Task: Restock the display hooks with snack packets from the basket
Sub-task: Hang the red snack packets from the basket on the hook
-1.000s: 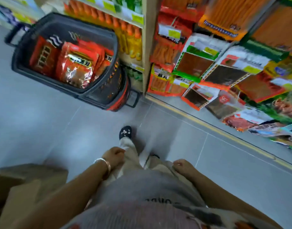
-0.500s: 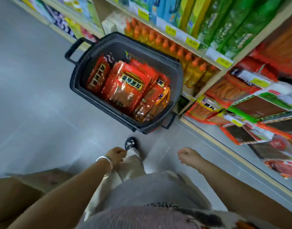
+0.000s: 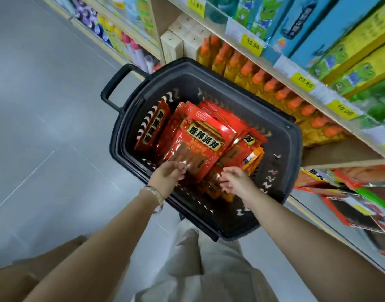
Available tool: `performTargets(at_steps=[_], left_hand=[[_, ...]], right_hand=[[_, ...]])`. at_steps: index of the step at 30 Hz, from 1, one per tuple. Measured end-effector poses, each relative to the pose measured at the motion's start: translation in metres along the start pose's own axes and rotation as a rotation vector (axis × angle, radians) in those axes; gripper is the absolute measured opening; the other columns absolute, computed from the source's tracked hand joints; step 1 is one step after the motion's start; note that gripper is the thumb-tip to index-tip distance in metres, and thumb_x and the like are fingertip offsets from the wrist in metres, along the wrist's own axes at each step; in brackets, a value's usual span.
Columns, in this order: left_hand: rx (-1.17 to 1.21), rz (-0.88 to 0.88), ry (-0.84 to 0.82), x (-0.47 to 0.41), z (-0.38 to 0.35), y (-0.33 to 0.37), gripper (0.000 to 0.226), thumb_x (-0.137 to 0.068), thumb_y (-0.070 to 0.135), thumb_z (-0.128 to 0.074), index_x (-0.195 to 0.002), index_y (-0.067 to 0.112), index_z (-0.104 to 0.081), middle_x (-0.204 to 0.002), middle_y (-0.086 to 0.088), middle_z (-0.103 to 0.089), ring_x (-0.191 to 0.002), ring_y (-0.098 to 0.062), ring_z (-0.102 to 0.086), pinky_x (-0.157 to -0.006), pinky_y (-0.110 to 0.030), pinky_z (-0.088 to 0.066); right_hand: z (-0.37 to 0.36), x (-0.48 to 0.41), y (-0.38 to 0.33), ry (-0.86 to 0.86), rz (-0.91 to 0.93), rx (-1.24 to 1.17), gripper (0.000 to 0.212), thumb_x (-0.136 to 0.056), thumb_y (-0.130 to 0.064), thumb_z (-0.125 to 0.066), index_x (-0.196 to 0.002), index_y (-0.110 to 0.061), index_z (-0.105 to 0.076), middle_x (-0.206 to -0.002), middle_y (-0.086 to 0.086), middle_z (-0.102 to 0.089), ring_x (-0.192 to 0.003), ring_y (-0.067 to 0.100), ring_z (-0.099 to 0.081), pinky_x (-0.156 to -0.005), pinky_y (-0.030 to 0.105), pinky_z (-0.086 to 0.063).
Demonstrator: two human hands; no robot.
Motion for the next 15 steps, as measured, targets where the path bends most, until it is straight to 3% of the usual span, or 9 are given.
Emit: performTargets(at_steps=[3, 7, 9, 11, 13, 15], left_hand=[[-0.011, 0.001, 0.099, -0.029, 0.001, 0.0, 0.007, -0.091, 0.028, -0.055, -0.097, 0.028, -0.058, -0.112, 0.003, -0.064, -0.102, -0.016, -0.061, -0.094, -0.037, -0.048], [-0.051, -0.02, 0.107, -0.062, 0.0, -0.001, 0.01, -0.089, 0.034, -0.053, -0.095, 0.042, -0.054, -0.102, 0.021, -0.057, -0.094, -0.001, -0.054, -0.08, -0.019, -0.041], [-0.041, 0.037, 0.095, -0.074, 0.0, -0.007, 0.022, -0.09, 0.03, -0.055, -0.112, 0.032, -0.056, -0.106, 0.017, -0.056, -0.099, -0.005, -0.051, -0.085, -0.022, -0.039], [-0.053, 0.115, 0.083, -0.083, -0.001, -0.014, 0.037, -0.091, 0.03, -0.056, -0.125, 0.017, -0.052, -0.117, 0.005, -0.058, -0.108, -0.012, -0.053, -0.095, -0.028, -0.04], [-0.065, 0.158, 0.07, -0.088, -0.002, -0.019, 0.041, -0.09, 0.032, -0.057, -0.126, 0.013, -0.053, -0.121, -0.003, -0.06, -0.113, -0.019, -0.055, -0.102, -0.035, -0.041], [-0.08, 0.172, 0.067, -0.089, -0.003, -0.021, 0.04, -0.09, 0.032, -0.057, -0.125, 0.013, -0.054, -0.12, -0.005, -0.061, -0.112, -0.021, -0.057, -0.101, -0.039, -0.042]], right_hand=[[-0.008, -0.049, 0.012, 0.064, -0.076, -0.018, 0.029, -0.093, -0.026, -0.058, -0.119, -0.016, -0.05, -0.091, 0.0, -0.064, -0.074, 0.011, -0.061, -0.064, 0.024, -0.048], [-0.017, -0.102, 0.025, 0.121, -0.18, -0.039, 0.038, -0.09, -0.035, -0.061, -0.117, -0.01, -0.052, -0.104, 0.006, -0.062, -0.093, 0.022, -0.061, -0.07, 0.03, -0.053], [-0.022, -0.119, 0.025, 0.121, -0.212, -0.073, 0.039, -0.089, -0.04, -0.062, -0.115, -0.013, -0.053, -0.123, 0.012, -0.058, -0.112, 0.03, -0.058, -0.091, 0.039, -0.052], [-0.025, -0.129, 0.024, 0.121, -0.216, -0.088, 0.046, -0.083, -0.049, -0.066, -0.111, -0.014, -0.053, -0.119, 0.008, -0.06, -0.11, 0.027, -0.058, -0.097, 0.042, -0.048], [-0.022, -0.134, 0.025, 0.149, -0.187, -0.08, 0.04, -0.079, -0.05, -0.069, -0.097, -0.016, -0.056, -0.103, 0.003, -0.062, -0.095, 0.021, -0.06, -0.088, 0.038, -0.051], [-0.017, -0.133, 0.027, 0.175, -0.158, -0.083, 0.022, -0.083, -0.039, -0.069, -0.085, -0.022, -0.055, -0.102, 0.004, -0.065, -0.086, 0.016, -0.062, -0.073, 0.031, -0.052]])
Point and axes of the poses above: each hand's wrist, its own x-axis away from the middle knuckle, its own z-axis out of the back of the hand, y = z × x, the point moved 7 cm from there along -x, towards the middle knuckle
